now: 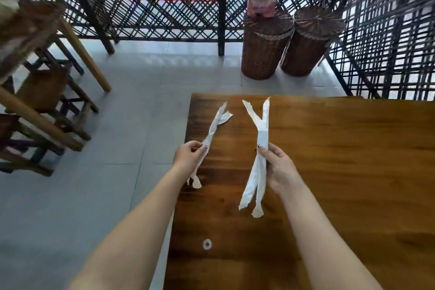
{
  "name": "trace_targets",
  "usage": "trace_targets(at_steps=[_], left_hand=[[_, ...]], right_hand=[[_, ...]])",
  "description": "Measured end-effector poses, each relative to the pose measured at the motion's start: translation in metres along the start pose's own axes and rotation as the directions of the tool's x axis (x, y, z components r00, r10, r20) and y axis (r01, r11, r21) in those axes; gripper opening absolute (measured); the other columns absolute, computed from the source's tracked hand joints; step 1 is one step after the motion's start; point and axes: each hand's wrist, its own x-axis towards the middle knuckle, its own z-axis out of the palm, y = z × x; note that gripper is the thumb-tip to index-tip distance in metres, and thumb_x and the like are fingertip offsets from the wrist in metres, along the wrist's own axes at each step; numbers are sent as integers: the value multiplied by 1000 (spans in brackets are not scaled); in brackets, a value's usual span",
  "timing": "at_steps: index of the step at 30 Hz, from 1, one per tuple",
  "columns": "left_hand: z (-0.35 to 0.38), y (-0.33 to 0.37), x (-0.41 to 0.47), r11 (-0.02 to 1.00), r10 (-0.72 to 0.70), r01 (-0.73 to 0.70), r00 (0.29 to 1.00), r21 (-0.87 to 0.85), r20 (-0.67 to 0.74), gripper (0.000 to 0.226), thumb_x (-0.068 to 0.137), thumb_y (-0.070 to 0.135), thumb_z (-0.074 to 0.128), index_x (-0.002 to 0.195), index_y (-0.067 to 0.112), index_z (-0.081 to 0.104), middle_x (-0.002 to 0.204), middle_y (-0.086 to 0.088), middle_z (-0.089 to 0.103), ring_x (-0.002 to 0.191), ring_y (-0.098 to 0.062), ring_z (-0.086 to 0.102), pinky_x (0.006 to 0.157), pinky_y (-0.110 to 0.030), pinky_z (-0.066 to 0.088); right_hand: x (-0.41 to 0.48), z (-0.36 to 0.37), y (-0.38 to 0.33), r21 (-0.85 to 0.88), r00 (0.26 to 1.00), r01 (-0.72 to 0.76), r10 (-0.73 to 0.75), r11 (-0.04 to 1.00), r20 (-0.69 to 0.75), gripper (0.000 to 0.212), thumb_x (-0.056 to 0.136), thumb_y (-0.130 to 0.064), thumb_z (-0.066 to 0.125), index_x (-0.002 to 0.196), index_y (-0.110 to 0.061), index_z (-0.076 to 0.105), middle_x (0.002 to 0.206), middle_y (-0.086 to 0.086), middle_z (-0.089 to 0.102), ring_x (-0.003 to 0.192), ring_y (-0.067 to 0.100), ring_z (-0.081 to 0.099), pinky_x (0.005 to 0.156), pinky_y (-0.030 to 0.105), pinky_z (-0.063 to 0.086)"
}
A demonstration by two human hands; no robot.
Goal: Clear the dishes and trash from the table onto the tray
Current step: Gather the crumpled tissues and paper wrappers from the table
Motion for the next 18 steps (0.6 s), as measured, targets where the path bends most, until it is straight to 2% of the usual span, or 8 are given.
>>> trace_targets(at_steps=[4, 8, 11, 14, 18], left_hand=[[7, -13, 32, 999, -12, 11, 1000, 42, 16, 23, 94, 32, 59, 108, 15, 67, 97, 3, 60, 84, -13, 53, 65, -25, 47], [23, -27, 58, 994, -56, 56, 998, 96, -10, 20, 90, 41, 62, 99, 24, 67, 106, 3, 66, 101, -19, 57, 90, -40, 50], [39, -34, 68, 978, -69, 84, 994, 191, -83, 14, 89, 44, 62, 89, 31, 64, 116, 0, 63, 112, -24, 52, 96, -46, 45], [49, -38, 72, 940, -14, 66, 988, 335, -154, 18, 92, 41, 59, 98, 26, 65, 123, -2, 54, 115, -23, 46, 95, -39, 37], [52, -42, 75, 882, 63, 46, 975, 470, -215, 24, 92, 39, 59, 109, 22, 61, 117, -3, 57, 108, -21, 50, 90, -36, 36]], right_hand=[[25, 9, 7, -5, 1000, -12, 12, 1000, 2, 18, 88, -9, 64, 104, -15, 61, 93, 5, 65, 85, 22, 63, 68, 33, 53], [45, 13, 15, -15, 999, -37, 37, 999, -15, 28, 87, -10, 65, 114, -13, 59, 96, 5, 64, 85, 21, 62, 65, 32, 52], [55, 9, 21, 18, 998, -58, 58, 998, -25, 27, 88, -9, 64, 114, -11, 59, 92, 5, 63, 80, 19, 61, 61, 30, 50], [60, 3, 27, 38, 997, -76, 77, 996, -26, 17, 88, -9, 63, 105, -13, 62, 88, 4, 62, 78, 17, 59, 62, 30, 50], [63, -4, 31, 28, 996, -83, 84, 996, -43, 23, 88, -10, 64, 111, -10, 62, 90, 4, 62, 81, 18, 59, 64, 30, 49]])
